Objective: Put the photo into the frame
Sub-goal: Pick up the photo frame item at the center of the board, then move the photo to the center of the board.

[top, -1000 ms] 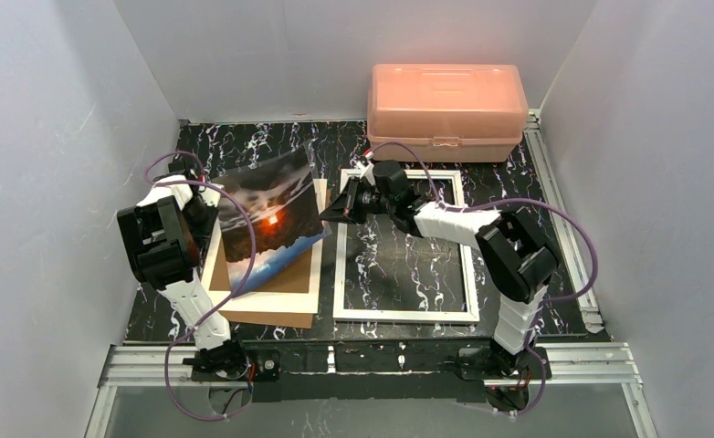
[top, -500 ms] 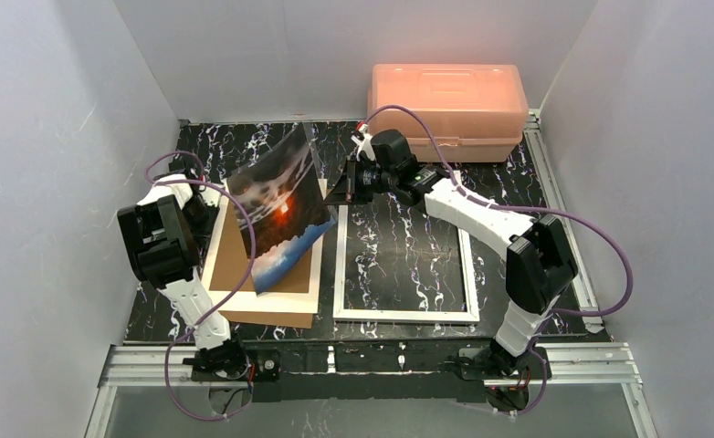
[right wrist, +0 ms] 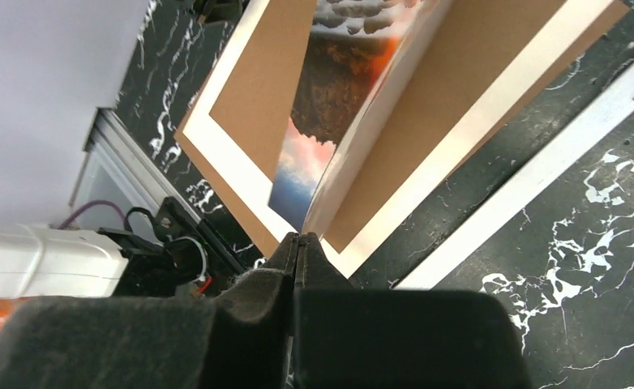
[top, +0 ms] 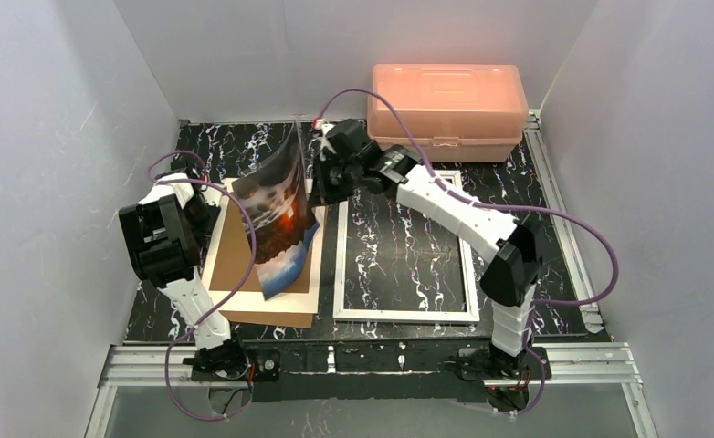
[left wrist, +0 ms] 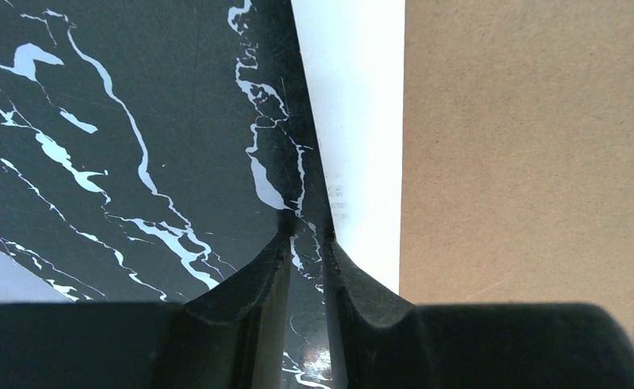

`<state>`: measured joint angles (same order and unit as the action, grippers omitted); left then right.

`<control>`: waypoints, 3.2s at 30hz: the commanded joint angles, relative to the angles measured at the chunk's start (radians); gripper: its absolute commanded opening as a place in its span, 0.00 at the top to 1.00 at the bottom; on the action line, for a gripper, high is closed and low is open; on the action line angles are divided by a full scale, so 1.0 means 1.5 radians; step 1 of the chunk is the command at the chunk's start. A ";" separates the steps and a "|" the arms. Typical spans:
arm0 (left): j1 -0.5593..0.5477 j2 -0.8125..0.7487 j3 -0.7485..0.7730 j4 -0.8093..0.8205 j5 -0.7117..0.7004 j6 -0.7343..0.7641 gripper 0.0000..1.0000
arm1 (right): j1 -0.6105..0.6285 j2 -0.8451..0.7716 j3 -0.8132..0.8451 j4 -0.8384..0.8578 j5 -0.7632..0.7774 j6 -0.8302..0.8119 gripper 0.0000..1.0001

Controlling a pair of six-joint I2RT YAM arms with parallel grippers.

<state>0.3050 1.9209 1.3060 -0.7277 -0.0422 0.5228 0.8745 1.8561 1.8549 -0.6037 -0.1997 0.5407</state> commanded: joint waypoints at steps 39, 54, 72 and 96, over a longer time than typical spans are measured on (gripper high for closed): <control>-0.042 -0.007 0.089 -0.097 0.091 -0.035 0.81 | -0.025 -0.142 -0.106 0.118 0.050 0.019 0.99; -0.088 -0.016 0.125 -0.145 0.126 -0.057 0.79 | -0.056 -0.339 -0.170 0.020 0.322 0.007 0.99; -0.220 -0.096 0.169 -0.272 0.409 -0.124 0.11 | -0.067 -0.401 -0.237 0.064 0.356 0.136 0.99; -0.699 -0.445 -0.322 0.066 0.055 0.015 0.02 | -0.092 -0.422 -0.262 0.061 0.373 0.101 0.99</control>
<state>-0.6781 1.2854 0.8803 -0.7536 0.1783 0.5674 0.7486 1.2671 1.4612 -0.5529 0.3412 0.7029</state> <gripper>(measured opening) 0.984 0.030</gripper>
